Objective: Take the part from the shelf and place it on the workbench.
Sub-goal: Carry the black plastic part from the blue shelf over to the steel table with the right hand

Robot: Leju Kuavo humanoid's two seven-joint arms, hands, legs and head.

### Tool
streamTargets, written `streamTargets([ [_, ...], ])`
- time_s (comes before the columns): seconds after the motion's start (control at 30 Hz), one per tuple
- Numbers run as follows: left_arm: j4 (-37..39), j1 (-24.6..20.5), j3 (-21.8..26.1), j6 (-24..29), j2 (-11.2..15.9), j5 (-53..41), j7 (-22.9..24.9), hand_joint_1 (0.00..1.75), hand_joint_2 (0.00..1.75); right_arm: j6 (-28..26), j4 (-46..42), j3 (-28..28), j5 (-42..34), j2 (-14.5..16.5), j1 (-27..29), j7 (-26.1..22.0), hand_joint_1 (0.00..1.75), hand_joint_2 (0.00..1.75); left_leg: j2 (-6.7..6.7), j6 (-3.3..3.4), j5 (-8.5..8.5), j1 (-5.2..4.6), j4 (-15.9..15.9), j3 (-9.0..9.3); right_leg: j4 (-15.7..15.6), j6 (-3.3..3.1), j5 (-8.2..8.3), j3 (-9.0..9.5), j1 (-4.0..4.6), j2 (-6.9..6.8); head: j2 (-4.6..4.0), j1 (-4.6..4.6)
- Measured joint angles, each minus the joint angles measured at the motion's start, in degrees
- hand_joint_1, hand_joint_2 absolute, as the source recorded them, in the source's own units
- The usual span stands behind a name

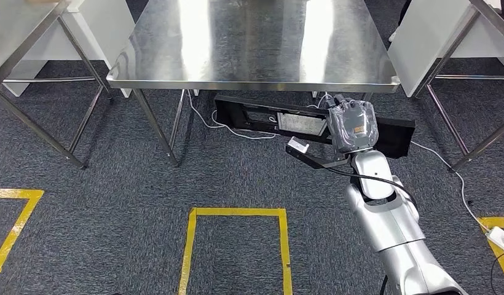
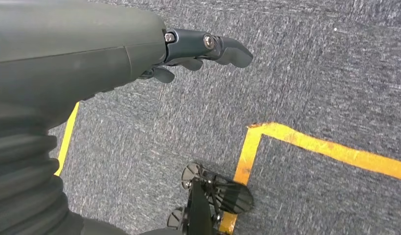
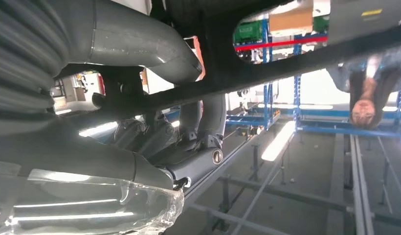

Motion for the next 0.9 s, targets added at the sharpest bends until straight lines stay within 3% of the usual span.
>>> streamTargets([
  [0.1,0.0,0.1,0.4,0.0,0.0,0.3,-0.3,0.0,1.75,-0.1,2.5,0.0,-1.6,0.0,-2.3,-1.6,1.75,1.75,0.53,-0.78,-4.74,0.28,10.6,-5.47,0.0,-0.68,-0.19,0.28,0.18,0.01,0.0,-0.15],
  [0.13,0.0,0.2,0.5,0.0,0.0,0.4,-0.4,0.0,1.75,-0.1,3.5,0.0,-2.3,0.1,-2.9,-2.1,1.75,1.75,0.56,-0.84,-5.15,0.33,13.0,-6.99,0.0,-0.78,-0.27,0.38,0.28,0.01,0.0,-0.16],
  [0.17,0.0,0.3,0.6,0.0,0.0,0.5,-0.6,0.0,1.75,-0.2,4.5,0.0,-2.8,0.1,-3.5,-2.5,1.75,1.75,0.56,-0.77,-4.43,0.38,13.4,-7.57,0.0,-0.84,-0.39,0.53,0.37,0.02,0.0,-0.16],
  [0.2,0.0,0.4,0.7,-0.1,0.0,0.5,-0.7,0.0,1.75,-0.3,5.5,0.0,-3.3,0.2,-4.1,-2.7,1.75,1.75,0.57,-0.56,-2.77,0.4,11.6,-7.11,0.0,-0.87,-0.51,0.71,0.45,0.03,0.0,-0.16],
  [0.27,0.0,0.5,0.9,-0.2,0.1,0.5,-0.8,0.0,1.75,-0.7,7.4,0.1,-4.0,0.5,-5.6,-3.0,1.75,1.75,0.59,0.3,1.61,0.25,3.9,-3.74,0.0,-0.75,-0.79,1.12,0.61,0.07,0.0,-0.14],
  [0.3,0.0,0.4,1.1,-0.2,0.1,0.5,-0.9,0.0,1.75,-1.0,8.3,0.1,-4.3,0.6,-6.4,-3.0,1.75,1.75,0.65,0.76,2.94,0.06,0.6,-2.25,0.0,-0.63,-0.92,1.19,0.81,0.08,0.0,-0.13],
  [0.33,0.0,0.4,1.2,-0.2,0.1,0.5,-0.9,0.0,1.75,-1.2,9.1,0.1,-4.4,0.6,-7.2,-3.0,1.75,1.75,0.71,1.16,3.57,-0.15,-1.4,-1.29,0.0,-0.43,-1.06,1.21,0.93,0.07,0.0,-0.12],
  [0.47,0.0,0.6,1.4,-0.2,0.2,0.6,-0.9,0.0,1.75,-1.8,11.0,0.2,-4.6,0.8,-8.7,-3.1,1.75,1.75,0.7,2.19,3.75,-0.31,-3.3,-0.26,0.2,0.6,-1.63,0.99,1.21,-0.13,0.0,-0.02],
  [0.53,0.0,0.7,1.4,-0.2,0.1,0.6,-0.9,0.0,1.75,-2.0,12.0,0.2,-4.9,0.7,-9.6,-3.4,1.75,1.75,0.67,2.74,4.16,-0.13,-4.4,0.52,4.2,0.55,-3.38,-1.2,1.31,-0.12,0.0,0.14],
  [0.6,0.0,0.6,1.5,-0.2,0.0,0.6,-0.9,0.0,1.75,-2.4,13.3,0.3,-5.5,0.7,-10.3,-3.7,1.75,1.75,0.55,3.08,4.05,-0.31,-4.5,0.7,12.0,0.29,-6.01,-5.52,1.16,-0.08,0.0,0.21],
  [0.63,0.0,0.7,1.5,-0.2,0.0,0.6,-0.9,0.0,1.75,-2.5,14.0,0.4,-5.7,0.6,-10.4,-3.8,1.75,1.75,0.43,3.11,3.93,-0.35,-4.5,0.77,15.1,0.43,-6.72,-7.47,1.09,-0.08,0.0,0.24],
  [0.67,0.0,0.7,1.6,-0.3,0.0,0.6,-0.9,0.0,1.75,-2.7,14.6,0.4,-5.9,0.6,-10.4,-3.9,1.75,1.75,0.29,3.07,3.78,-0.37,-4.5,0.89,16.1,0.83,-6.5,-8.38,0.99,-0.08,0.0,0.24],
  [0.7,0.0,0.8,1.7,-0.4,-0.1,0.7,-0.9,0.0,1.75,-2.8,15.0,0.4,-6.0,0.6,-10.4,-4.0,1.75,1.75,0.13,2.96,3.6,-0.36,-4.5,1.05,14.7,1.41,-5.39,-8.07,0.86,-0.1,0.0,0.27],
  [0.77,0.0,1.0,1.9,-0.5,-0.2,0.7,-0.9,0.0,1.75,-3.0,15.7,0.5,-6.0,0.6,-10.7,-4.1,1.75,1.75,-0.11,2.47,3.12,-0.38,-4.1,1.37,6.7,2.51,-1.72,-4.6,0.43,-0.21,0.0,0.28],
  [0.8,0.1,1.0,2.0,-0.5,-0.2,0.7,-0.9,0.0,1.75,-3.2,16.0,0.5,-6.1,0.7,-11.0,-4.1,1.75,1.75,-0.21,2.12,2.77,-0.5,-3.9,1.38,3.2,2.6,-0.33,-2.78,0.39,-0.25,0.0,0.31],
  [0.83,0.1,1.0,2.0,-0.4,-0.2,0.7,-1.0,0.0,1.75,-3.3,16.3,0.5,-6.1,0.7,-11.2,-4.1,1.75,1.75,-0.26,1.77,2.45,-0.63,-3.6,1.38,0.8,2.36,0.52,-1.58,0.36,-0.28,0.0,0.28],
  [0.9,0.1,1.0,2.1,-0.3,-0.2,0.8,-1.1,0.0,1.75,-3.6,16.8,0.5,-6.1,1.0,-11.4,-4.1,1.75,1.75,-0.27,1.18,2.01,-0.74,-3.4,1.33,-0.1,1.36,0.77,-0.93,0.56,-0.21,0.0,0.27],
])
